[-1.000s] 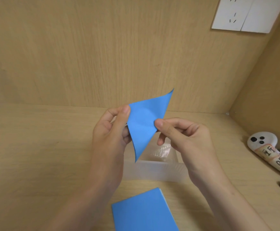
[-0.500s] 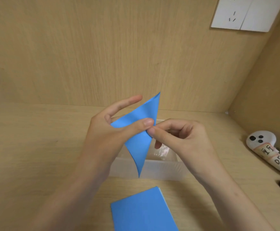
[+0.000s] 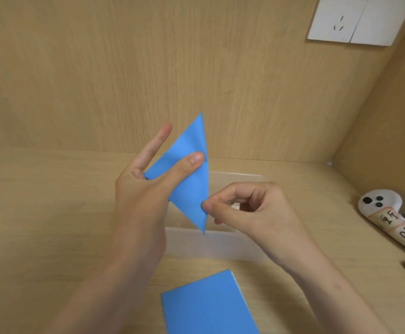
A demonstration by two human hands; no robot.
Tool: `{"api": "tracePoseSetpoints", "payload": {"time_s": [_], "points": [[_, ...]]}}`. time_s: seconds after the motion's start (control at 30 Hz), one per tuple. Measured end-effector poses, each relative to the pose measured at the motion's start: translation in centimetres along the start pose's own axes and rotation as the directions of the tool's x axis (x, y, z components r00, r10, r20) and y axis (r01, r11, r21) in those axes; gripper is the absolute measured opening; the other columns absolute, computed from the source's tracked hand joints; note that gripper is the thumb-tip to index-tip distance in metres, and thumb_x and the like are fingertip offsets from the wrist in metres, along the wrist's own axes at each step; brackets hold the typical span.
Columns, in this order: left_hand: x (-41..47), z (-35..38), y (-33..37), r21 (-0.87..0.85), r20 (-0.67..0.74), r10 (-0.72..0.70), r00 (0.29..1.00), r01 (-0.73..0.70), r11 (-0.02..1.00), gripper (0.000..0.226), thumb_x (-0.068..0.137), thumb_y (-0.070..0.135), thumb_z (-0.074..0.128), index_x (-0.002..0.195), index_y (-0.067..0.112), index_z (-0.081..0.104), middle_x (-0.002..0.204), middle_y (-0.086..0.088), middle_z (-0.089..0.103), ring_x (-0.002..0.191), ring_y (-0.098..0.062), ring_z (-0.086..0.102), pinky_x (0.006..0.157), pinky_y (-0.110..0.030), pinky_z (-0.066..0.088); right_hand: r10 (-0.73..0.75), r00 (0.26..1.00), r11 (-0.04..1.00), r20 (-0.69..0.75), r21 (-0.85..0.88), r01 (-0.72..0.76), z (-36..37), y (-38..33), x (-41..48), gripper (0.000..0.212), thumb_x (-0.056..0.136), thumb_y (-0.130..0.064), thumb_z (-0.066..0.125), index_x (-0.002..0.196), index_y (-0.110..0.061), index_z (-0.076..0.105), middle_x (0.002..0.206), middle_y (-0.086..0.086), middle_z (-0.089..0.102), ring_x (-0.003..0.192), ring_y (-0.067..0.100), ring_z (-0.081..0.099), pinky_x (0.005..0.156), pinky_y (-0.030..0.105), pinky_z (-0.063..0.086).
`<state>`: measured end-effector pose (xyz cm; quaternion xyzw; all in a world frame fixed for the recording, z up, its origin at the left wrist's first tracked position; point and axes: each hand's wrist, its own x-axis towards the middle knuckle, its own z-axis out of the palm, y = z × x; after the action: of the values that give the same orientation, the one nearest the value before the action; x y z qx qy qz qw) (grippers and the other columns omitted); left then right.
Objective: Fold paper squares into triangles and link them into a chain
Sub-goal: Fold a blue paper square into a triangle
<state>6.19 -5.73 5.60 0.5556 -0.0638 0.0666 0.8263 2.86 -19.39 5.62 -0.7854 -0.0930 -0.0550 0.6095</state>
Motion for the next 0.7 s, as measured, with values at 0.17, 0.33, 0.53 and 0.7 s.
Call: {"api": "tracePoseSetpoints", "payload": {"time_s": [0.17,0.33,0.53,0.7], "points": [[0.0,-0.1,-0.1,-0.003,-0.036,0.009,0.999,-0.009,1.0,0.06,0.048,0.029,0.078,0.107,0.033,0.068,0.088,0.008,0.075,0.081,-0.007,0.068,0.081,-0.026,0.053,0.009,1.0,1.0,0.012,-0.015,-0.009,0.0,-0.1,-0.1,0.012,0.078,-0.005,0.073,0.068,-0.011,0.072,0.056,-0.011,0.062,0.044,-0.004,0.05,0.049,0.004,0.034],[0.1,-0.1,0.0,-0.004,-0.081,0.037,0.996,-0.038,0.999,0.056,0.045,0.032,0.08,0.101,0.034,0.071,0.099,0.006,0.074,0.094,-0.01,0.068,0.094,-0.033,0.049,0.016,0.999,0.999,0.035,-0.039,-0.015,0.0,-0.5,-0.4,0.01,0.078,-0.005,0.073,0.068,-0.009,0.073,0.059,-0.006,0.064,0.041,-0.004,0.047,0.046,0.004,0.032],[0.4,-0.3,0.2,-0.029,-0.111,0.044,0.993,-0.047,0.998,0.057,0.048,0.031,0.079,0.104,0.032,0.068,0.102,0.008,0.073,0.09,-0.008,0.068,0.09,-0.031,0.05,0.006,0.994,0.996,0.112,-0.094,0.005,0.0,-0.9,-0.7,0.011,0.08,-0.004,0.071,0.069,-0.004,0.074,0.073,0.014,0.072,0.037,-0.004,0.043,0.042,0.004,0.03],[0.2,-0.2,0.1,-0.023,-0.119,0.042,0.992,-0.045,0.999,0.055,0.049,0.03,0.079,0.103,0.032,0.069,0.105,0.006,0.073,0.095,-0.011,0.068,0.095,-0.035,0.05,0.017,0.987,0.998,0.16,-0.068,-0.006,-0.4,-1.0,-0.6,0.011,0.081,-0.005,0.07,0.07,-0.006,0.073,0.069,0.001,0.072,0.037,-0.003,0.041,0.043,0.005,0.028]]}}
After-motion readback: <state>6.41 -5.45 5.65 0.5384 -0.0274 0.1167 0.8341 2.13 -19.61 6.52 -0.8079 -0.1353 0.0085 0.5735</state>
